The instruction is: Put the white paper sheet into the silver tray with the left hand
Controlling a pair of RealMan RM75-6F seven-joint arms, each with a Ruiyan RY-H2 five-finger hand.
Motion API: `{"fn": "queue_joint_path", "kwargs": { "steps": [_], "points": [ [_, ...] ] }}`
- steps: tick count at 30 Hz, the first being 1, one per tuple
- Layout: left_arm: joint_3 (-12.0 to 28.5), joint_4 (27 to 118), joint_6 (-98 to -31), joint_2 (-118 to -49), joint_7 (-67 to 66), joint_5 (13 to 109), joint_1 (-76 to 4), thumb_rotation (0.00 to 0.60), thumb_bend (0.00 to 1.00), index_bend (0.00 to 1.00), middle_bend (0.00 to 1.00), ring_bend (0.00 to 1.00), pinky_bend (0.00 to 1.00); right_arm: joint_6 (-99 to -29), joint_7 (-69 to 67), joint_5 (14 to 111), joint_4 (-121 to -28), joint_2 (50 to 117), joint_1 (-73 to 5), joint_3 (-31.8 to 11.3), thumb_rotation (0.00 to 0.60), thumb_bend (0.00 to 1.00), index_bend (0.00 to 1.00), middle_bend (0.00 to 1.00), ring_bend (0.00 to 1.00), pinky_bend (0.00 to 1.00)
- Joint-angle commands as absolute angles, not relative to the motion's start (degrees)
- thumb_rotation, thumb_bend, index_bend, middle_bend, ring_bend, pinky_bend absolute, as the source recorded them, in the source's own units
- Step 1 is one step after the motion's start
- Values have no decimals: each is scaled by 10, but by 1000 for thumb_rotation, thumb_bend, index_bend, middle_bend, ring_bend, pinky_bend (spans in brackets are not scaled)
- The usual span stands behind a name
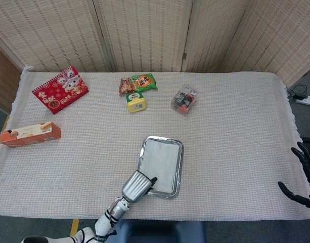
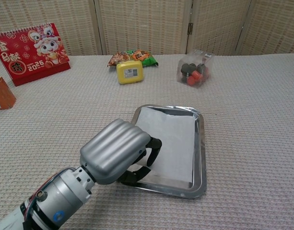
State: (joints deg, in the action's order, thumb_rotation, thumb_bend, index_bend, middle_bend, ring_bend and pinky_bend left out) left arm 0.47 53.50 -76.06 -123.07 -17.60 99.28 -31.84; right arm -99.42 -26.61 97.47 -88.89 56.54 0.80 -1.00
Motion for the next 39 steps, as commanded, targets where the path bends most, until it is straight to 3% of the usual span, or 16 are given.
{"fn": "queue_joint_path", "kwargs": {
  "steps": [1,8,26,39],
  "points": [
    [5,533,-756,-1234,-176,989,-319,600,383,315,1000,1000,1000,-996,-270,973,-888,565,9,-11,600,331,0,0,0,0],
    [7,535,-742,-1240,-180,977,-322,600,205,71,1000,1000,1000,-1000,-276,975,-886,564,10,-11,600,332,0,0,0,0],
    [24,669,-683,-1192,-290,948,-341,600,155,39,1000,1000,1000,-1000,-267,981,-886,565,10,-7,600,332,0,0,0,0],
    [49,738,-648,-1162,-358,901,-348,600,139,0,1000,1000,1000,-1038,-288,964,-875,565,26,-21,600,332,0,0,0,0]
  ]
}}
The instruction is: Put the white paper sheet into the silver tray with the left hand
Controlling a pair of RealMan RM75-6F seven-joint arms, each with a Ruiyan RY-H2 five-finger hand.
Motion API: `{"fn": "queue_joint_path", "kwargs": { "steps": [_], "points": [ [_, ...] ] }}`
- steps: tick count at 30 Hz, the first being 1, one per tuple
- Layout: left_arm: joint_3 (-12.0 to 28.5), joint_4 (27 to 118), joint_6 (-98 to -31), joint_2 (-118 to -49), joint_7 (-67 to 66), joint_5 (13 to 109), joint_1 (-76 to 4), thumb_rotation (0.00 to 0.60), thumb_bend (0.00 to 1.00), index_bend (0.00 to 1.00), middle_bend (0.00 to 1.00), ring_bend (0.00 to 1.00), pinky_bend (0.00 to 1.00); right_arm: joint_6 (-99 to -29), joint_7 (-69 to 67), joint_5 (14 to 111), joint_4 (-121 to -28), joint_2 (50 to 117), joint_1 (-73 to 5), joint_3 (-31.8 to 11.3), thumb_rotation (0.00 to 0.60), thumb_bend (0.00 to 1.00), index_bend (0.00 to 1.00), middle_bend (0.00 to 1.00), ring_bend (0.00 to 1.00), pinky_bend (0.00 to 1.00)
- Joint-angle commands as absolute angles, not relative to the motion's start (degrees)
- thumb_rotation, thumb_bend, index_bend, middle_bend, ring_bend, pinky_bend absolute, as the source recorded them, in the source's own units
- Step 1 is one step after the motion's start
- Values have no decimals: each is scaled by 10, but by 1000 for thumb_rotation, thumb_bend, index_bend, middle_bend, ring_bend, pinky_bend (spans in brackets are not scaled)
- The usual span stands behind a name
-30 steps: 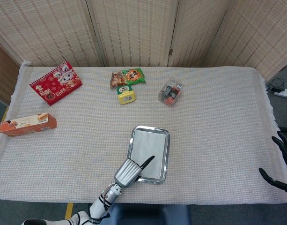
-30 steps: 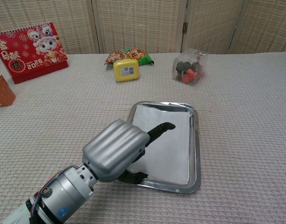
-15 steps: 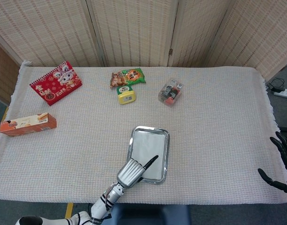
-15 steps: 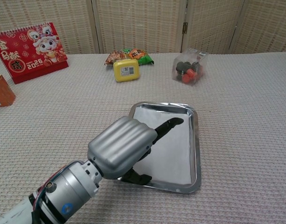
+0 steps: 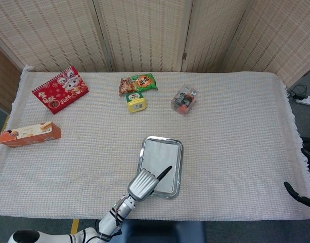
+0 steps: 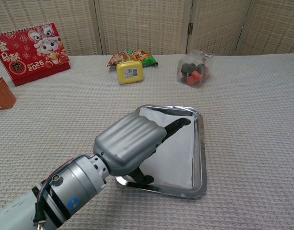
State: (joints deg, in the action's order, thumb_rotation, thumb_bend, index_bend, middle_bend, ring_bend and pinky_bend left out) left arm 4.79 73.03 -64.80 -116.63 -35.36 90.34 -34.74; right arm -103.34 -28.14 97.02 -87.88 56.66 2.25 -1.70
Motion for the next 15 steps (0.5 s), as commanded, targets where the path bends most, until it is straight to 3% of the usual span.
{"fn": "queue_joint_path", "kwargs": {
  "steps": [1,7,15],
  "points": [
    [49,743,-648,-1159,-360,899,-348,600,139,0,1000,1000,1000,-1040,-292,961,-874,565,27,-23,600,331,0,0,0,0],
    [48,783,-633,-1145,-381,874,-344,600,139,0,1000,1000,1000,-1051,-307,953,-868,562,33,-29,600,332,0,0,0,0],
    [83,853,-563,-1122,-450,727,-347,600,140,0,1000,1000,1000,-1076,-322,955,-866,559,46,-32,600,331,0,0,0,0]
  ]
}}
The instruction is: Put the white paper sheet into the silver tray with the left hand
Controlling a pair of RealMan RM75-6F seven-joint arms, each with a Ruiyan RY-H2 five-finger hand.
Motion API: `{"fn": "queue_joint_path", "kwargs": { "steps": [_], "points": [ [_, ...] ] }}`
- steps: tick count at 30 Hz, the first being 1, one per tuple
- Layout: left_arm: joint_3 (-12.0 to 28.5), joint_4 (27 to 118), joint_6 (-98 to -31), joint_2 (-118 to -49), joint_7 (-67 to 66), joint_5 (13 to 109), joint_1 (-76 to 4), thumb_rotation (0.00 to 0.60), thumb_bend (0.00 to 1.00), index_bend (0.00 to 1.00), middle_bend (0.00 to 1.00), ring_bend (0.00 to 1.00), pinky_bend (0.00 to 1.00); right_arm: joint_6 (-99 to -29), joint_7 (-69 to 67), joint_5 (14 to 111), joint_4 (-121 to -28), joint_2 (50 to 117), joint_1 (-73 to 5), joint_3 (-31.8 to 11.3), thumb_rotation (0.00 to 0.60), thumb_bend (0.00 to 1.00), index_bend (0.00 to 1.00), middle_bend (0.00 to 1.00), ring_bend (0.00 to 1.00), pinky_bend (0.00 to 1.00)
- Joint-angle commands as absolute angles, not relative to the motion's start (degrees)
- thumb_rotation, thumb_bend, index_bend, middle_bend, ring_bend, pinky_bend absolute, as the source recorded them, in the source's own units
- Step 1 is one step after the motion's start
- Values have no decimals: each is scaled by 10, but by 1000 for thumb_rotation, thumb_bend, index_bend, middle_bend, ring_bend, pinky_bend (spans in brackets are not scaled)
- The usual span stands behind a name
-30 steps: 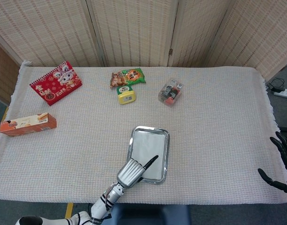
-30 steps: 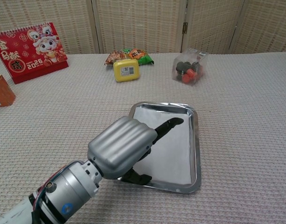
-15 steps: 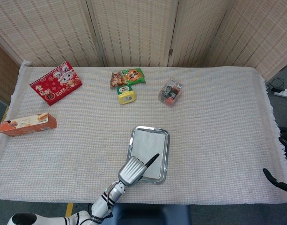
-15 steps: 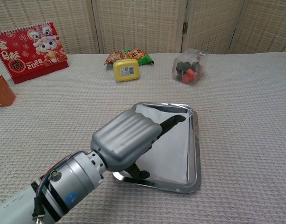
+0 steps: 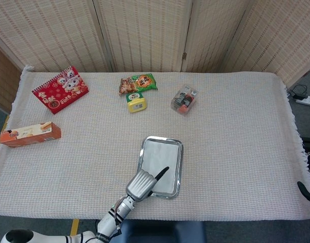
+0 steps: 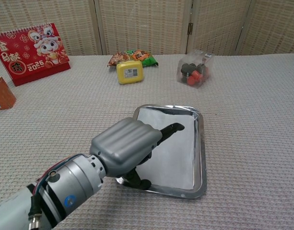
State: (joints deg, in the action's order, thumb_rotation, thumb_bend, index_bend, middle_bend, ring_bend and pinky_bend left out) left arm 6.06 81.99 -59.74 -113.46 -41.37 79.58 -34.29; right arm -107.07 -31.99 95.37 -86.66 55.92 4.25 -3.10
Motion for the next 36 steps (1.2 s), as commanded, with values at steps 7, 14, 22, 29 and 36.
{"fn": "queue_joint_path", "kwargs": {
  "steps": [7,14,22,29,36],
  "points": [
    [81,903,-575,-1102,-473,703,-354,600,140,0,1000,1000,1000,-1072,-324,951,-863,560,46,-34,600,333,0,0,0,0],
    [71,939,-598,-1090,-472,714,-358,600,145,0,1000,1000,1000,-1072,-321,956,-864,560,47,-34,600,332,0,0,0,0],
    [58,968,-656,-1057,-445,782,-348,600,150,0,1000,992,1000,-1065,-311,964,-864,562,44,-31,600,332,0,0,0,0],
    [19,959,-754,-997,-352,897,-308,600,171,0,965,785,957,-1053,-286,982,-870,567,37,-23,600,331,0,0,0,0],
    [-35,1035,-754,-848,-304,844,-255,600,181,0,10,0,85,-1019,-235,1020,-867,601,6,-18,600,332,0,0,0,0]
  ]
}}
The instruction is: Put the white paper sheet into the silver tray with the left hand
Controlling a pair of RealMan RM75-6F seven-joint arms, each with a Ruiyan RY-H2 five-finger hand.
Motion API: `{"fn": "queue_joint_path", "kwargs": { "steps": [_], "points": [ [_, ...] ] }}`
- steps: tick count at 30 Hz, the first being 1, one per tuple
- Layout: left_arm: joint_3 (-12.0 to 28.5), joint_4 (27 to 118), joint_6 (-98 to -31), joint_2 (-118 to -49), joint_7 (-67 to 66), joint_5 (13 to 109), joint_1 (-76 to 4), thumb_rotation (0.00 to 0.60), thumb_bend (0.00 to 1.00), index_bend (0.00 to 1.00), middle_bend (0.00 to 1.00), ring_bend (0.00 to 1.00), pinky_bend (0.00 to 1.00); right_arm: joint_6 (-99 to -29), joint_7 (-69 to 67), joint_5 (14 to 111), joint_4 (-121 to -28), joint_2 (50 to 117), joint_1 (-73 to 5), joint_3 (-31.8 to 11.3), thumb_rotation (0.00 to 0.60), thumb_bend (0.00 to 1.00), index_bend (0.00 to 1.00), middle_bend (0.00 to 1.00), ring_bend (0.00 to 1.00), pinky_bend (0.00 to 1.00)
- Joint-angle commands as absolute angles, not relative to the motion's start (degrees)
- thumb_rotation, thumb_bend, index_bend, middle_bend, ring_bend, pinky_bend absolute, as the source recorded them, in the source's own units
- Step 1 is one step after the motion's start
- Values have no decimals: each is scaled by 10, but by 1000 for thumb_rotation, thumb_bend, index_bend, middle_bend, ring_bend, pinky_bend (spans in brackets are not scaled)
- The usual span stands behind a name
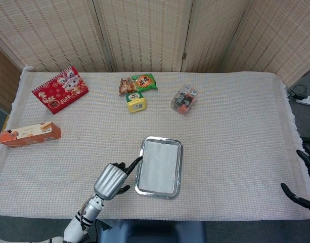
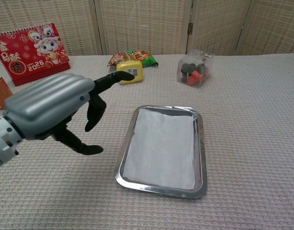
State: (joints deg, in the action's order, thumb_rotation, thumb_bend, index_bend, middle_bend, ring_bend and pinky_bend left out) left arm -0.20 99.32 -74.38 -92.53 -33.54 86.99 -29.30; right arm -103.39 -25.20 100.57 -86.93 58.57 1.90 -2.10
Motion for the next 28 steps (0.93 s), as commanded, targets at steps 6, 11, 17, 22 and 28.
{"fn": "queue_joint_path", "kwargs": {
  "steps": [6,11,17,22,28],
  "points": [
    [-59,994,-861,-796,-207,910,-190,600,182,0,0,0,0,-990,-191,1030,-865,633,-13,-15,600,332,0,0,0,0],
    [-75,949,-928,-769,-135,935,-141,600,181,0,0,0,0,-975,-161,1025,-858,649,-19,-13,600,332,0,0,0,0],
    [-63,880,-993,-766,-73,948,-96,600,182,0,0,0,0,-975,-139,1017,-853,663,-20,-15,600,333,0,0,0,0],
    [-62,868,-954,-754,-28,924,-94,600,187,0,0,0,0,-967,-129,1009,-851,671,-25,-16,600,332,0,0,0,0],
    [-56,869,-932,-749,-35,925,-93,600,187,0,0,0,0,-967,-122,1012,-850,674,-27,-13,600,332,0,0,0,0]
  ]
}}
